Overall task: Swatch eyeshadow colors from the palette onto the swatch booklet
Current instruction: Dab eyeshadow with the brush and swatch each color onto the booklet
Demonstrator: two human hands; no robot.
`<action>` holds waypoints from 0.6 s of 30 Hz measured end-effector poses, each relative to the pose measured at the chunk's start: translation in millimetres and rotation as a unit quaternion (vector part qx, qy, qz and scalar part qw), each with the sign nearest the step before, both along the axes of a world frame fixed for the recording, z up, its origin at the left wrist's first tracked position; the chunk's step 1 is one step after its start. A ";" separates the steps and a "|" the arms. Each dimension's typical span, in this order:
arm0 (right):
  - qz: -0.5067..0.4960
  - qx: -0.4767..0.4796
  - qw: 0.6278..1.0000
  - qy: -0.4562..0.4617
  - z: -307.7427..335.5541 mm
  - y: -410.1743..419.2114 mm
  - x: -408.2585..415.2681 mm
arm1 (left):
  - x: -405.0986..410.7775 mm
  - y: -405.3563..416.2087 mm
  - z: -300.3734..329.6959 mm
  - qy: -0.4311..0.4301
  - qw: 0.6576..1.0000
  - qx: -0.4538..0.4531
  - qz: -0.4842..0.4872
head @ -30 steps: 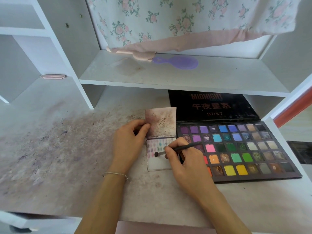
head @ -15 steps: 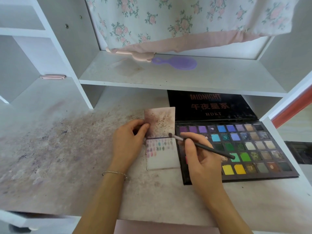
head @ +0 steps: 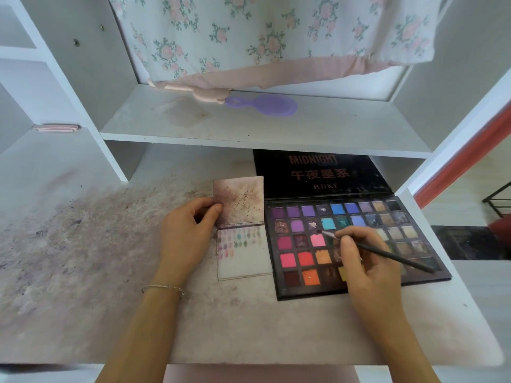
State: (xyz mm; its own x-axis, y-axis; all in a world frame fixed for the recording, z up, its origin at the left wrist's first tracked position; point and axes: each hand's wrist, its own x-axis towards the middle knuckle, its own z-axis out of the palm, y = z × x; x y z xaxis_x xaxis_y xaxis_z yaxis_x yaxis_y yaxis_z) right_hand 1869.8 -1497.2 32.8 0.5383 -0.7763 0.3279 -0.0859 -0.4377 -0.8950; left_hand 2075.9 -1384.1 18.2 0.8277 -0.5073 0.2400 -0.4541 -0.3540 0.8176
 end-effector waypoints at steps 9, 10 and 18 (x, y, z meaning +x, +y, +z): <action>-0.059 -0.009 0.996 0.061 -11.4 -16.6 -25.2 | -0.6 0.1 -0.4 0.001 1.000 0.003 -0.003; -0.058 -0.010 0.996 0.063 -11.3 -16.6 -24.6 | -0.5 0.2 -0.6 0.001 1.000 0.005 -0.004; -0.057 -0.009 0.994 0.090 -12.4 -17.5 -23.3 | -1.2 -0.4 0.4 0.006 1.000 0.007 0.001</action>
State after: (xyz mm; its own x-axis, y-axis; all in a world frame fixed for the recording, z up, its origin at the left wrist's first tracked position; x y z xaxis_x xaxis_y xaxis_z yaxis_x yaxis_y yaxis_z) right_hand 1846.6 -1514.7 20.4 0.4986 -0.8303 0.2492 -0.2944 -0.4325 -0.8522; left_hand 2074.7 -1384.5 18.6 0.8316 -0.5084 0.2235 -0.4438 -0.3665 0.8177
